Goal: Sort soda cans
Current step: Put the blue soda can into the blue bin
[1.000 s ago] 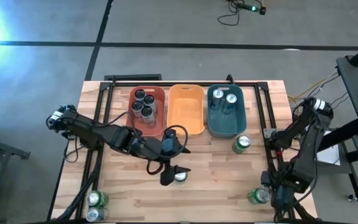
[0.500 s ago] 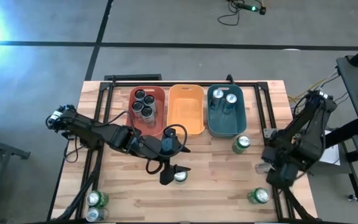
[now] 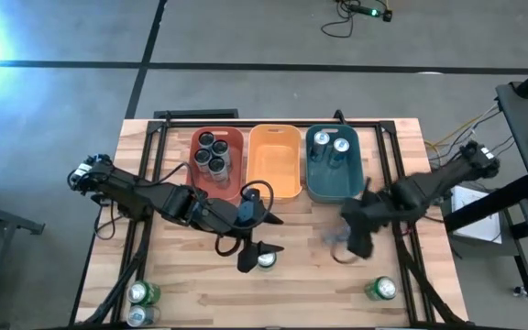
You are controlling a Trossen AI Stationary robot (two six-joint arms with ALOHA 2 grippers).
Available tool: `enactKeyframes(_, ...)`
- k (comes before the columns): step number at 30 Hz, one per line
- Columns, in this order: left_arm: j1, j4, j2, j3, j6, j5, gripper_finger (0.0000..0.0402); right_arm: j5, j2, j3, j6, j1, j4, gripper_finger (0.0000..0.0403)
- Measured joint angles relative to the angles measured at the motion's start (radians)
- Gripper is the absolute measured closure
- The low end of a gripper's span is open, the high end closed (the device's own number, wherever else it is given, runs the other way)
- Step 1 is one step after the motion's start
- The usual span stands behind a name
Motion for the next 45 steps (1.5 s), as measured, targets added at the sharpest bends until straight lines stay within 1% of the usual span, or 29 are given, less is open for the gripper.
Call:
enactKeyframes(6, 0.000, 0.007, 0.000, 0.000, -0.017, 0.000, 0.0095, 0.032, 0.103, 0.155, -0.373, -0.240, -0.022, 0.0172)
enactKeyframes(11, -0.004, -0.020, -0.014, 0.000, -0.018, -0.053, 0.0095, 0.121, 0.234, 0.296, -0.677, -0.400, -0.182, 0.0169)
enactKeyframes(13, -0.008, -0.026, -0.027, 0.000, -0.018, -0.081, 0.0095, 0.126, 0.287, 0.355, -0.775, -0.452, -0.234, 0.0172)
enactKeyframes(16, -0.019, -0.053, -0.051, 0.000, -0.022, -0.113, 0.0095, 0.142, 0.345, 0.435, -0.874, -0.518, -0.277, 0.0172)
enactKeyframes(18, -0.027, -0.071, -0.068, 0.000, -0.031, -0.136, 0.0095, 0.140, 0.370, 0.491, -0.918, -0.553, -0.267, 0.0167)
enactKeyframes(23, -0.045, -0.088, -0.092, 0.000, -0.040, -0.194, 0.0095, 0.136, 0.405, 0.596, -0.996, -0.629, -0.280, 0.0168)
enactKeyframes(25, -0.052, -0.091, -0.094, 0.000, -0.045, -0.211, 0.0095, 0.161, 0.414, 0.625, -1.023, -0.665, -0.317, 0.0172)
enactKeyframes(28, -0.059, -0.096, -0.096, 0.000, -0.051, -0.233, 0.0095, 0.210, 0.408, 0.615, -1.058, -0.719, -0.333, 0.0171)
enactKeyframes(30, -0.060, -0.097, -0.096, 0.000, -0.052, -0.234, 0.0095, 0.209, 0.396, 0.584, -1.085, -0.751, -0.327, 0.0166)
enactKeyframes(34, -0.060, -0.104, -0.095, 0.000, -0.070, -0.235, 0.0095, 0.188, 0.378, 0.479, -1.122, -0.792, -0.333, 0.0166)
enactKeyframes(38, -0.060, -0.111, -0.094, 0.000, -0.081, -0.235, 0.0095, 0.193, 0.371, 0.386, -1.160, -0.801, -0.332, 0.0172)
enactKeyframes(41, -0.060, -0.111, -0.094, 0.000, -0.081, -0.236, 0.0095, 0.196, 0.381, 0.325, -1.190, -0.800, -0.330, 0.0165)
enactKeyframes(45, -0.058, -0.111, -0.094, 0.000, -0.081, -0.250, 0.0095, 0.233, 0.413, 0.265, -1.207, -0.809, -0.281, 0.0162)
